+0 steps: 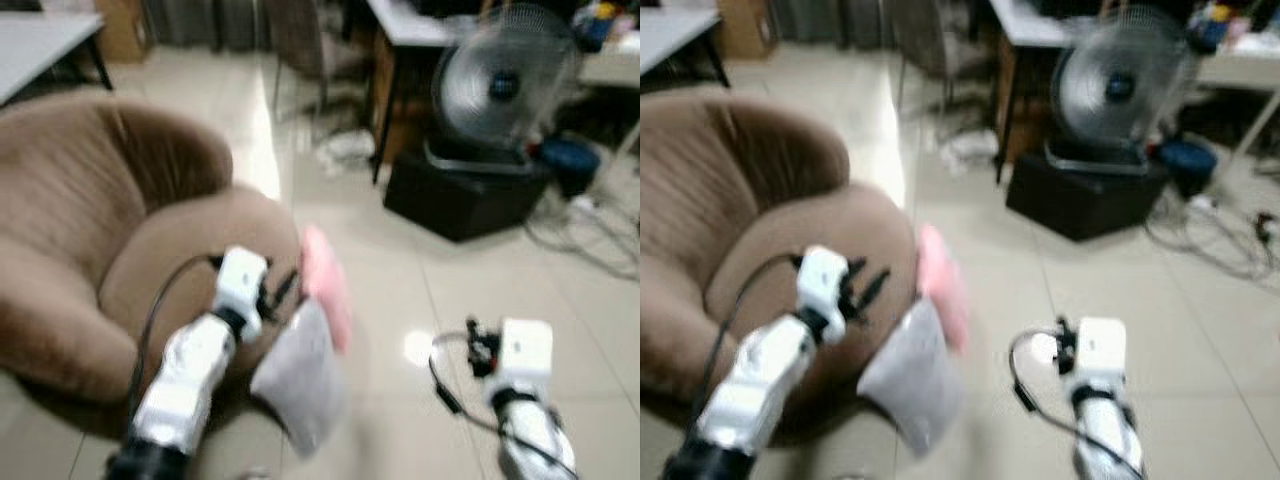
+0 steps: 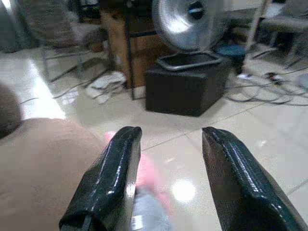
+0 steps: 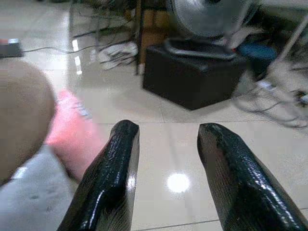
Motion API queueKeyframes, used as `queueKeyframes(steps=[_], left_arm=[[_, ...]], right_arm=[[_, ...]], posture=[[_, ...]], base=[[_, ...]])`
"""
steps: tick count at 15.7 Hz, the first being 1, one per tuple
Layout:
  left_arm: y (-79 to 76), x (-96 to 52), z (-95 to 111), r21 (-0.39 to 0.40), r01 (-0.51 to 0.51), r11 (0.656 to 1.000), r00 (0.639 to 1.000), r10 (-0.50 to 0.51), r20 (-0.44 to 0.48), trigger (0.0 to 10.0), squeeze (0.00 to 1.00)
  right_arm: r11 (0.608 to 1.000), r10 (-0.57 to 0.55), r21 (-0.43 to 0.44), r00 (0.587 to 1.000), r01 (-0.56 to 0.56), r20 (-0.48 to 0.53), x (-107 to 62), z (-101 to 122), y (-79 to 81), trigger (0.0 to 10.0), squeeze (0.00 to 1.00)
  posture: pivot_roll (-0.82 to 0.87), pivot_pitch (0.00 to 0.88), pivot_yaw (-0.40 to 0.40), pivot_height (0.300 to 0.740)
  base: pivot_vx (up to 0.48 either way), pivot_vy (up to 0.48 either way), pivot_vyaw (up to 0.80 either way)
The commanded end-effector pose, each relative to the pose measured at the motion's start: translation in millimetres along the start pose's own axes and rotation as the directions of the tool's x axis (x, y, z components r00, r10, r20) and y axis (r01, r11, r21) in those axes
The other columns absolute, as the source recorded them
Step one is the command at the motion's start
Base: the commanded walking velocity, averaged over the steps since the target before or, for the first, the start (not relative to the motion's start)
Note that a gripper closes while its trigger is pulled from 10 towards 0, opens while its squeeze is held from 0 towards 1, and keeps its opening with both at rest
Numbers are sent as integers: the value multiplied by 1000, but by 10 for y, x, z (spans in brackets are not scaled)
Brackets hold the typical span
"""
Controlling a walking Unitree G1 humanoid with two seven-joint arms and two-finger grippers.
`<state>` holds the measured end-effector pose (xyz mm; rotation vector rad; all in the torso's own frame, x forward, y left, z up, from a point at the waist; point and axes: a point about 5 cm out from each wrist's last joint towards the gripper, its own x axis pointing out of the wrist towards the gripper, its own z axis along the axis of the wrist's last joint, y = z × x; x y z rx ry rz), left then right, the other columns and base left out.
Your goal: Move the pillow to the sofa from floor
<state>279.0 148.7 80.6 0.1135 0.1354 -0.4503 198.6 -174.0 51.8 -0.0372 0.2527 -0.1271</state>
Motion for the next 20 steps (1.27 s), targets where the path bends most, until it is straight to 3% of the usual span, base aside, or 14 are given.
queueKeyframes(steps=[1, 6, 8, 20], left_arm=[[-40, 45, 33, -1, 23, 1000, 1000, -23, 12, 10000, 0], [-137, 41, 23, 24, 91, 996, 996, -92, 22, 10000, 0], [-127, 18, -53, 22, 93, 995, 996, -93, -6, 10000, 0], [-200, -88, -130, 12, 38, 999, 999, -38, -32, 10000, 0]], right_arm=[[999, -31, -9, 999, 31, -27, -72, -61, -78, 10000, 0], [1000, 0, 24, 997, 2, -77, -203, -151, -51, 10000, 0], [997, 74, -4, 992, -74, -102, -220, -196, 13, 10000, 0], [993, 106, -36, 990, -109, -89, -133, -152, -14, 10000, 0]], posture=[[-11, 48, -19, 740], [-25, 53, -6, 740], [-27, 53, -7, 715], [-5, 54, -44, 605]], base=[[0, 0, -800], [0, 0, -160], [0, 0, 0], [0, 0, 0]])
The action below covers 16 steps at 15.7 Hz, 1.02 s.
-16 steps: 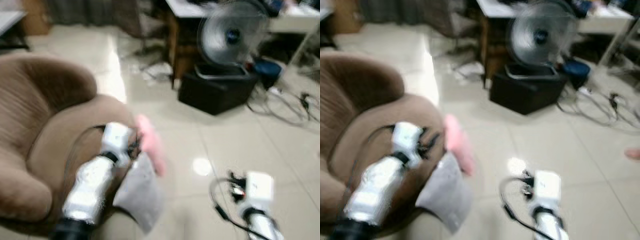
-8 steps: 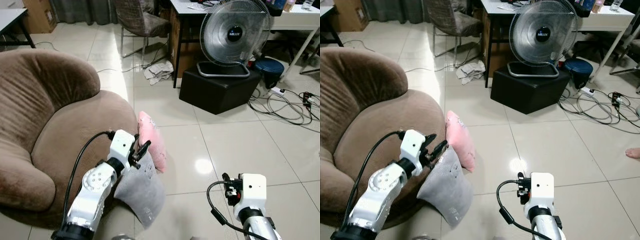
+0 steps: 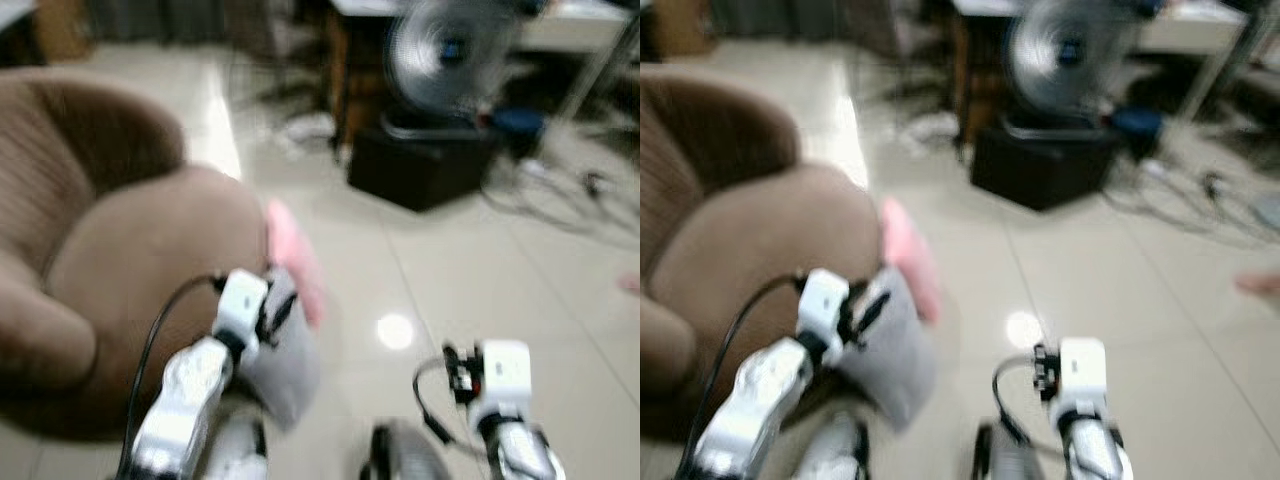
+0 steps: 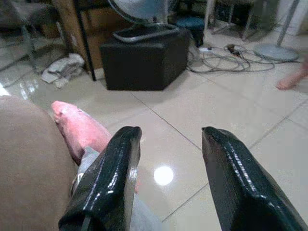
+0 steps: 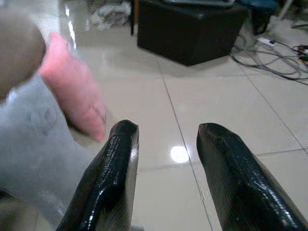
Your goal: Move the pillow to the sofa from floor
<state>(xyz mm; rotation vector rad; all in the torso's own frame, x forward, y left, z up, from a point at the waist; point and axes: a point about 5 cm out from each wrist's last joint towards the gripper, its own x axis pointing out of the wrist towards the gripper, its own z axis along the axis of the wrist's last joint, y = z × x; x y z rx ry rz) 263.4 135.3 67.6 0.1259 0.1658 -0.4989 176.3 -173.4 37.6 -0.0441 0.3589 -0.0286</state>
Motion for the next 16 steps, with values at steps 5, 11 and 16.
queueKeyframes(steps=[5, 11, 16], left_arm=[[-3, -14, -22, 21, -23, 1000, 999, 23, -23, 10000, 0], [83, -224, -5, 3, -100, 995, 994, 100, -46, 10000, 0], [116, -554, 115, -9, -238, 971, 970, 237, -52, 10000, 0]], right_arm=[[996, 54, -73, 992, -46, 112, 285, 185, 90, 10000, 0], [991, 122, -85, 959, -104, 255, 812, 490, 175, 10000, 0], [987, 158, -19, 954, -158, 256, 1129, 596, 198, 10000, 0]], posture=[[13, 65, -42, 600], [104, 95, -89, 600], [180, 104, -130, 600]], base=[[0, 0, 0], [0, 0, 0], [0, 0, 0]])
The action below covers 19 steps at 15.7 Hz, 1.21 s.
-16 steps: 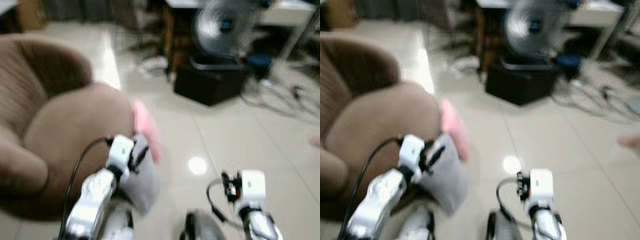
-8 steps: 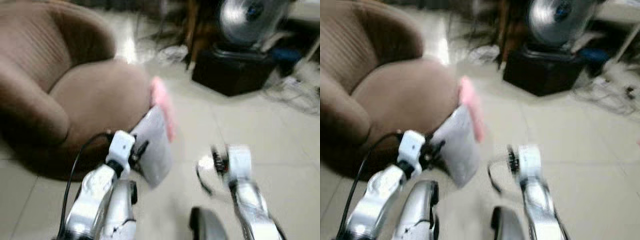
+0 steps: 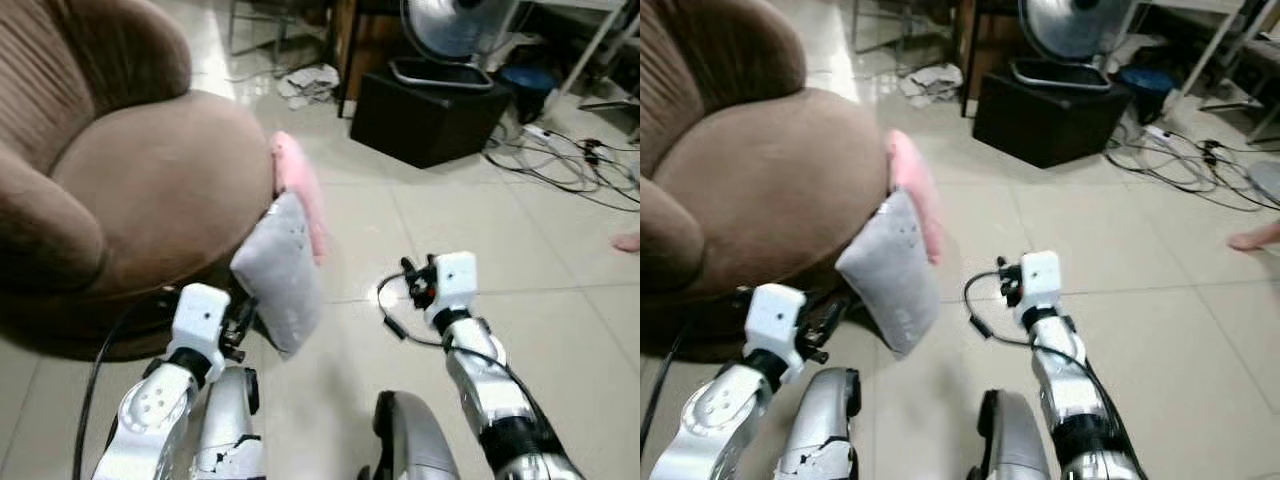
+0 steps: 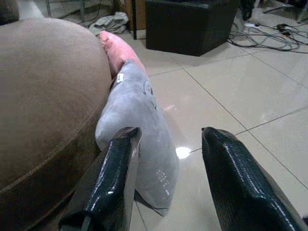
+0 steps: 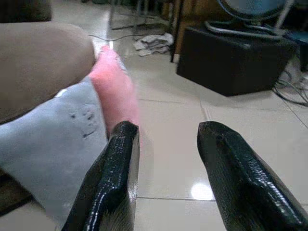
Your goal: Move the pillow to the sofa from floor
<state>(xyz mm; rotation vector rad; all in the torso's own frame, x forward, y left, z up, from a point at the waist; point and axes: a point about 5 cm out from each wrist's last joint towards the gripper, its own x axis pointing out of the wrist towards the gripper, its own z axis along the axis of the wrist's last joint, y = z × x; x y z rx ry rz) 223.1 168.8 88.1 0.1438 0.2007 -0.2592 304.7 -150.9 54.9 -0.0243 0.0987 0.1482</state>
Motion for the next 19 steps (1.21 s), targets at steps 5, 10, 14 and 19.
queueKeyframes(steps=[5, 10, 14, 19], left_arm=[[115, 6, 13, -6, -126, 992, 992, 126, 0, 10000, 0], [59, 186, -18, -5, -148, 989, 989, 148, -18, 10000, 0], [46, 282, -36, 5, -121, 993, 993, 121, -7, 10000, 0], [268, 243, 50, 56, -195, 979, 981, 194, 21, 10000, 0]], right_arm=[[998, -2, 68, 1000, 3, -13, 66, -36, 22, 10000, 0], [996, -29, 81, 999, 32, -30, 32, -56, -46, 10000, 0], [995, -58, 82, 998, 59, -6, -71, -87, -33, 10000, 0], [991, -12, 135, 1000, 14, -18, -26, -136, 206, 10000, 0]], posture=[[207, 97, -188, 600], [199, 88, -271, 600], [160, 78, -234, 600], [316, 66, -282, 600]], base=[[0, 0, 0], [0, 0, 0], [0, 0, 0], [0, 0, 0]])
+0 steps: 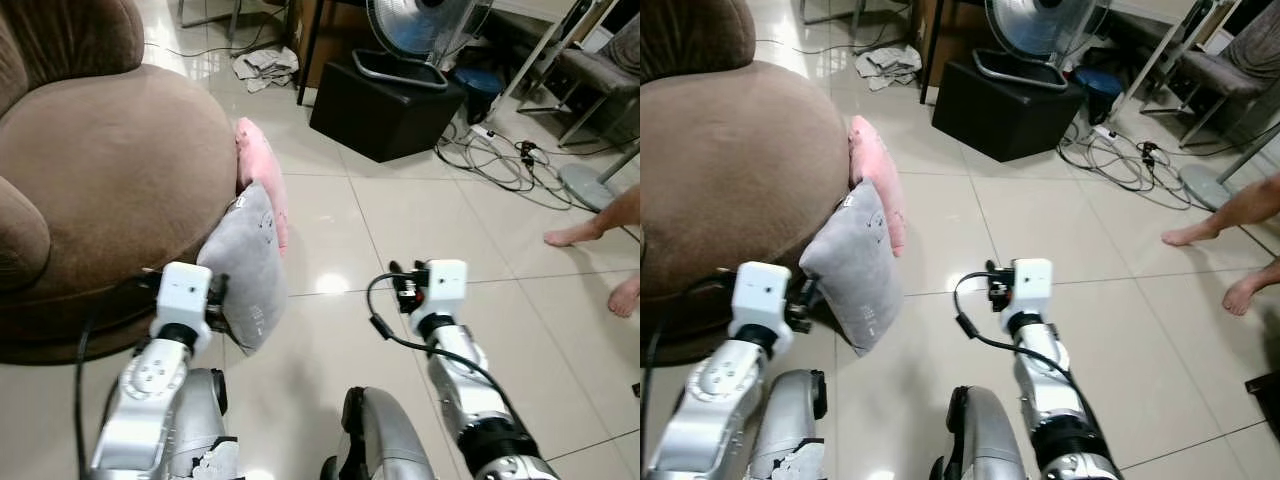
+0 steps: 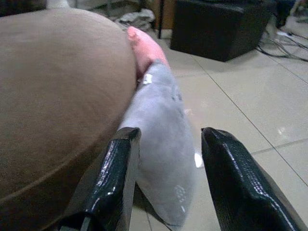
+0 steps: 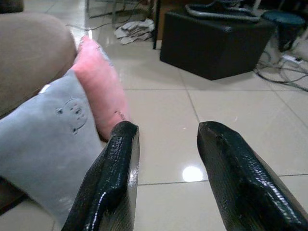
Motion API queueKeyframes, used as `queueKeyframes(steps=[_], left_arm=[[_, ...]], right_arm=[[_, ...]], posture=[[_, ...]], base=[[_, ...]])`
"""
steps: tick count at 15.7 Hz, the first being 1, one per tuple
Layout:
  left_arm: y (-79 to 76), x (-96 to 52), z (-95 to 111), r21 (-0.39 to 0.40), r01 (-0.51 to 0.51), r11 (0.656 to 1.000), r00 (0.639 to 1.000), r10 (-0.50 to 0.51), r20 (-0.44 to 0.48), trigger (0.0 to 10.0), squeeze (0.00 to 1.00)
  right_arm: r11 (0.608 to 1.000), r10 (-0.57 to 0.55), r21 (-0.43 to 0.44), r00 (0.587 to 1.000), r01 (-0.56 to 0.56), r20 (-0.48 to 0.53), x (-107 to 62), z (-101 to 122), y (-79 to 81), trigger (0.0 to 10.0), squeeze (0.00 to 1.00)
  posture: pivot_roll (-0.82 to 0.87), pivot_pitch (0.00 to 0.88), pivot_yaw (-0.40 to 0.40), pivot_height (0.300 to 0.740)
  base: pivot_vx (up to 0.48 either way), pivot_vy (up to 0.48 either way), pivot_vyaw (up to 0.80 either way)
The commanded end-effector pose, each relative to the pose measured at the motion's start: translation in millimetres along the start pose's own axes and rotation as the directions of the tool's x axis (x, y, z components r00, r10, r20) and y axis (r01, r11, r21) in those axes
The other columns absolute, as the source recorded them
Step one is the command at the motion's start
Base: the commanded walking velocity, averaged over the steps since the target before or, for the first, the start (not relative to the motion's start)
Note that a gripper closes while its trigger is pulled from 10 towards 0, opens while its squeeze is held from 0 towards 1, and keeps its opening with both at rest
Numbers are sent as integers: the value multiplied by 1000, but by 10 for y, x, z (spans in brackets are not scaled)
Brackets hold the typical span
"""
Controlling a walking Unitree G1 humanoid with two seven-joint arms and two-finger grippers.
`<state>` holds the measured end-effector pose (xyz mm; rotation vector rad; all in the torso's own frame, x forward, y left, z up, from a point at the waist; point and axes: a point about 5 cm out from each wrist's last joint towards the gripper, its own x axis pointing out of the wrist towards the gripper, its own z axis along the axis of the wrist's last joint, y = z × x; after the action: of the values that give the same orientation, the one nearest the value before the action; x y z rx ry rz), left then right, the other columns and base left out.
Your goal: Move the pillow to the sofa from floor
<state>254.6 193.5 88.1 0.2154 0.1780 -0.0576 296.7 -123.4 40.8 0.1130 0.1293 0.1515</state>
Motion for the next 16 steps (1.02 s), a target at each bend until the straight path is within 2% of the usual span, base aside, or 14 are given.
queueKeyframes(steps=[1, 4, 8, 10, 11, 13, 14, 16], left_arm=[[-18, -15, 33, 8, -7, 1000, 1000, 7, 21, 10000, 0], [49, -64, 16, -12, -86, 996, 996, 86, 29, 10000, 0], [-28, -165, -24, -39, -114, 993, 993, 115, 21, 10000, 0], [-119, -96, -28, -47, -79, 996, 997, 80, 19, 10000, 0], [-199, 9, 5, -25, -25, 999, 999, 26, 33, 10000, 0], [-154, 179, 109, -22, -5, 1000, 998, 6, 59, 10000, 0], [-137, 204, 123, -23, -8, 1000, 998, 9, 61, 10000, 0], [2, 265, 210, -10, -5, 1000, 996, 6, 85, 10000, 0]], right_arm=[[1000, -7, 0, 1000, 7, 7, 28, 32, -27, 10000, 0], [999, 47, -7, 999, -47, -5, 102, 51, 81, 10000, 0], [996, 84, -26, 996, -84, -14, 167, 95, 77, 10000, 0], [997, 72, -39, 997, -71, 15, 181, 155, 14, 10000, 0], [999, 24, -33, 1000, -24, 17, 148, 131, -70, 10000, 0], [999, -4, -39, 999, 6, 48, 108, 142, -88, 10000, 0], [999, -9, -38, 998, 11, 54, 103, 149, -89, 10000, 0], [999, -36, 3, 994, 36, 100, 105, 212, -44, 10000, 0]], posture=[[332, 64, -300, 600], [377, 68, -369, 600], [373, 87, -400, 600], [353, 64, -364, 600], [322, 46, -319, 600], [274, 39, -261, 600], [268, 42, -257, 600], [262, 68, -202, 600]], base=[[0, 0, 0], [0, 0, 0], [0, 0, 0], [0, 0, 0], [0, 0, 0], [0, 0, 0], [0, 0, 0], [0, 0, 0]])
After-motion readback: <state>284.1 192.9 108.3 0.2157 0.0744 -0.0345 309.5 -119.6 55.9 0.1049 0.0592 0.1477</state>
